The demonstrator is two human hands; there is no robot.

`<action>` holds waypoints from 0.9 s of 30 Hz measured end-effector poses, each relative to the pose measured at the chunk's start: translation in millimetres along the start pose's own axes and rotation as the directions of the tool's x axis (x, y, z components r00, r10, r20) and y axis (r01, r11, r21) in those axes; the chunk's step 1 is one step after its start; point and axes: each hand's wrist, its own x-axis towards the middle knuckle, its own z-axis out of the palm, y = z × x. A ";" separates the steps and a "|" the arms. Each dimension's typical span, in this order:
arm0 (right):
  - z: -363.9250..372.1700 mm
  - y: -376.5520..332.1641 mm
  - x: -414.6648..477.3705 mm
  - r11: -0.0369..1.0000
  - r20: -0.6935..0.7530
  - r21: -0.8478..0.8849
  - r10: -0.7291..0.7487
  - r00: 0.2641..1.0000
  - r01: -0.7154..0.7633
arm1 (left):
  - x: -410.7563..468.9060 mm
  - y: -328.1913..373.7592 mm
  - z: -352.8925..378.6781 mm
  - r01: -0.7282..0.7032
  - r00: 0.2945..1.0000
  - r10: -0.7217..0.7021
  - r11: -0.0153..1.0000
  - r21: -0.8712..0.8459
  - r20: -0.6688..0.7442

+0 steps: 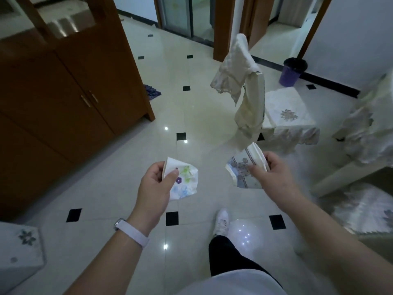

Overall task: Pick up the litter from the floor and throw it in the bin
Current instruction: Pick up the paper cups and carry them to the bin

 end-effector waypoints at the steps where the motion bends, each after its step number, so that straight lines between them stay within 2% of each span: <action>1: 5.8 0.6 21.8 1.000 0.012 0.011 0.001 1.000 -0.002 | 18.9 2.9 4.9 -0.002 1.000 0.002 1.000 0.018 0.004; 7: 26.9 -25.0 151.6 0.998 0.060 0.070 -0.004 0.998 0.000 | 135.9 41.4 33.8 -0.004 1.000 0.005 0.996 0.087 -0.015; 11: 18.8 -59.2 231.0 0.998 0.080 0.048 -0.043 0.996 0.039 | 215.8 77.7 61.1 -0.064 0.997 0.067 0.996 0.068 -0.037; 13: 11.8 -72.0 261.3 0.998 0.069 0.025 -0.059 0.996 0.057 | 245.9 89.0 77.6 -0.095 0.995 0.096 0.994 0.052 -0.031; 16: 8.2 -82.6 295.0 0.997 0.028 0.039 -0.061 0.998 0.060 | 283.3 94.1 97.0 -0.068 0.998 0.068 0.997 0.028 0.013; 23: 35.3 -84.4 375.9 0.997 -0.034 0.036 0.064 0.997 -0.062 | 393.6 89.8 118.0 -0.019 0.997 0.021 0.999 -0.028 0.077; 27: 58.7 -107.4 435.6 0.998 -0.085 -0.025 0.064 0.994 -0.066 | 475.3 89.4 123.1 0.017 0.991 -0.007 0.997 -0.072 0.132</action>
